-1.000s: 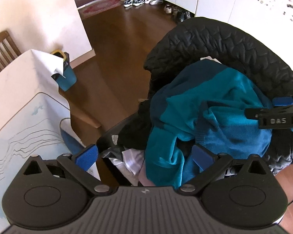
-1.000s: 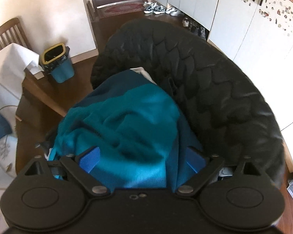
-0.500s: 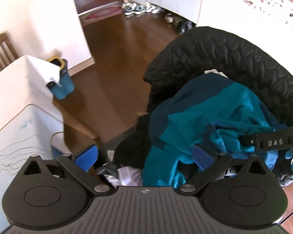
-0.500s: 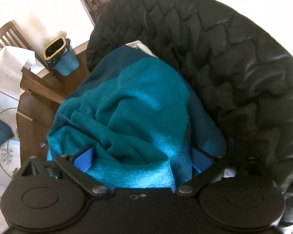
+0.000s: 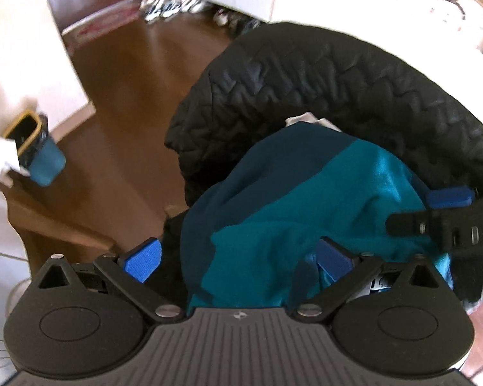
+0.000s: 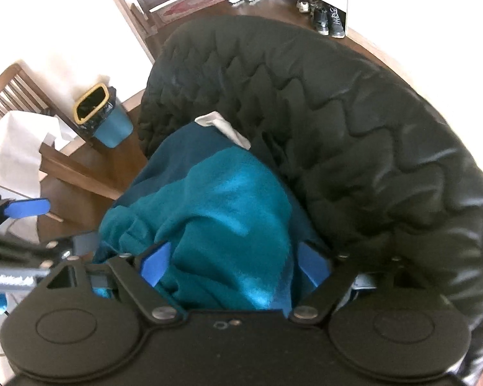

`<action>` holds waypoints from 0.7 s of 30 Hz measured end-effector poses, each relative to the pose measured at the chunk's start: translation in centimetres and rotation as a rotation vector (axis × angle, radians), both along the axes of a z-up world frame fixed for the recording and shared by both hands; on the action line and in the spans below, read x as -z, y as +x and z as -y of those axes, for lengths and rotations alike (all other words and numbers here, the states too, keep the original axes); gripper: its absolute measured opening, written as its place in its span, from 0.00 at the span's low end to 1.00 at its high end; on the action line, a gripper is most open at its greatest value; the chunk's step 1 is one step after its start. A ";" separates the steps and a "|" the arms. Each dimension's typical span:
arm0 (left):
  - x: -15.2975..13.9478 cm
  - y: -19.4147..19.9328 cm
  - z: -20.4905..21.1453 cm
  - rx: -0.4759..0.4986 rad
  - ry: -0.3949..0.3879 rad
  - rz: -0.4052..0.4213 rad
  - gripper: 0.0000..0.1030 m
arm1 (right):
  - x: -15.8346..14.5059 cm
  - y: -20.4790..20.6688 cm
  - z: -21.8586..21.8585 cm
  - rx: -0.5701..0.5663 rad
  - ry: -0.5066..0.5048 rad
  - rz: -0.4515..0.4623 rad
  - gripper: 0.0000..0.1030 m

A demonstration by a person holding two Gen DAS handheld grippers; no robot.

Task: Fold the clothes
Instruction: 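Lower both grippers onto the teal sweater and close them on its fabric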

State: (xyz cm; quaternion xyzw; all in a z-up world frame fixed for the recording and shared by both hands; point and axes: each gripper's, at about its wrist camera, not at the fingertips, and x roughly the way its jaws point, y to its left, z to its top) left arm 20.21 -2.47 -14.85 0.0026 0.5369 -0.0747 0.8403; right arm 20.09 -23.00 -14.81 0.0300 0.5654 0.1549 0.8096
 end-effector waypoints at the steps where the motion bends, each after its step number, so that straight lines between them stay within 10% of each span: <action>1: 0.4 0.4 0.0 -0.016 -0.016 -0.014 1.00 | 0.4 0.1 0.0 0.005 0.003 -0.007 1.00; 8: 3.4 2.2 0.0 -0.104 -0.161 -0.153 0.96 | 1.5 0.2 -0.2 0.013 0.012 -0.020 1.00; 18: 2.7 2.0 1.5 -0.029 -0.193 -0.169 0.13 | 0.2 -0.7 -1.0 -0.021 0.012 -0.024 1.00; 21: 0.9 1.2 1.9 0.026 -0.157 -0.118 0.07 | -1.4 -2.0 -2.0 -0.070 -0.025 0.039 1.00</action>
